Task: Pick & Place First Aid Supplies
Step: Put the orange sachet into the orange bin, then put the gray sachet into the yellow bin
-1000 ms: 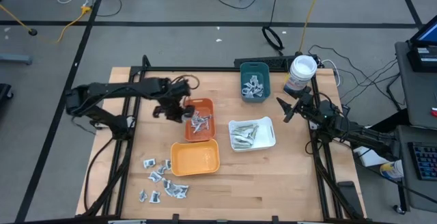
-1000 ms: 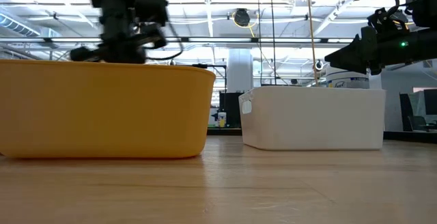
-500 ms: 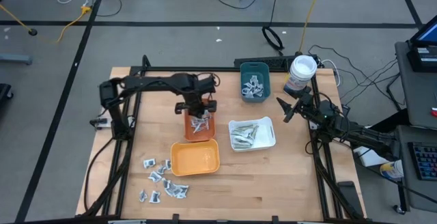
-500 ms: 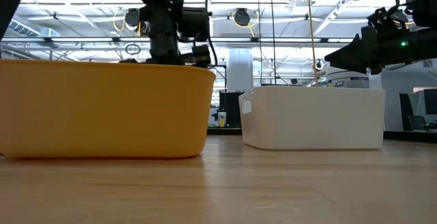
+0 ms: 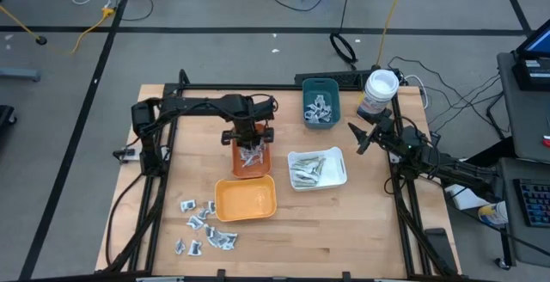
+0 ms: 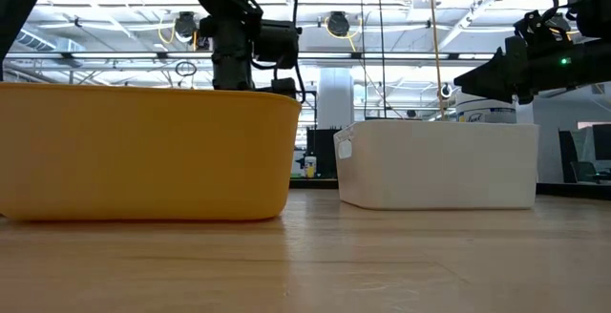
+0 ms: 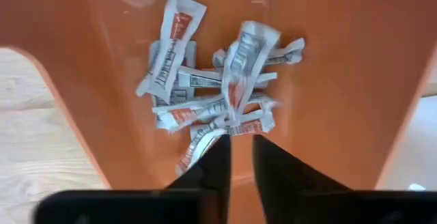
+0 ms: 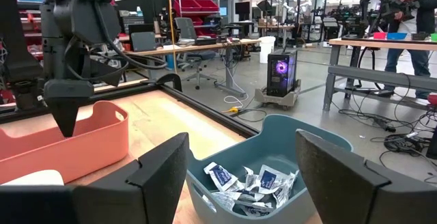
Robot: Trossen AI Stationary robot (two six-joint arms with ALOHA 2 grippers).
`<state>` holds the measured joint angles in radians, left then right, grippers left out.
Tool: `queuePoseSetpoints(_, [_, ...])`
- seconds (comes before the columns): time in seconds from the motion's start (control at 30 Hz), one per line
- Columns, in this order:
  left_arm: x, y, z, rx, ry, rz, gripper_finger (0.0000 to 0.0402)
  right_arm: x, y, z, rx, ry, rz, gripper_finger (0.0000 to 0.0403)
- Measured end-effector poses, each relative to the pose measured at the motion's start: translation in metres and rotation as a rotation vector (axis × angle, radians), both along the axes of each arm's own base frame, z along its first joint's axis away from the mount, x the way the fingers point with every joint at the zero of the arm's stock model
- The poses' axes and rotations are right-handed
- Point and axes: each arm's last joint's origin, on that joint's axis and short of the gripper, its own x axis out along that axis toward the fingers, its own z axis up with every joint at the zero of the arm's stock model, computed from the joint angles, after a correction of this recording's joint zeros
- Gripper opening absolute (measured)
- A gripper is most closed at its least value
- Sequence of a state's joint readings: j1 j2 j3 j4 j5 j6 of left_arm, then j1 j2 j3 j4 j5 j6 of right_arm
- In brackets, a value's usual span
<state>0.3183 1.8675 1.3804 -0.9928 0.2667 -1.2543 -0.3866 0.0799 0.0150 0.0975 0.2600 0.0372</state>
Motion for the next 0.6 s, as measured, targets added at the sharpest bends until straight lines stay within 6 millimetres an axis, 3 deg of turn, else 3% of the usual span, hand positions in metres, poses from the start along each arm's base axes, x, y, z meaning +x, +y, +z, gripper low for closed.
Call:
queuePoseSetpoints(0.23, [-0.002,-0.001,0.003,-0.008,-0.036,-0.117,0.0191,0.0,0.0,0.0,0.0,0.0,0.0,0.0263])
queuePoseSetpoints(0.4, [-0.006,-0.005,0.013,0.032,-0.127,-0.411,0.0266,0.0,0.0,0.0,0.0,0.0,0.0,0.0263])
queuePoseSetpoints(0.6, [-0.009,-0.016,0.028,0.119,-0.269,-0.846,0.0314,0.0,0.0,0.0,0.0,0.0,0.0,0.0263])
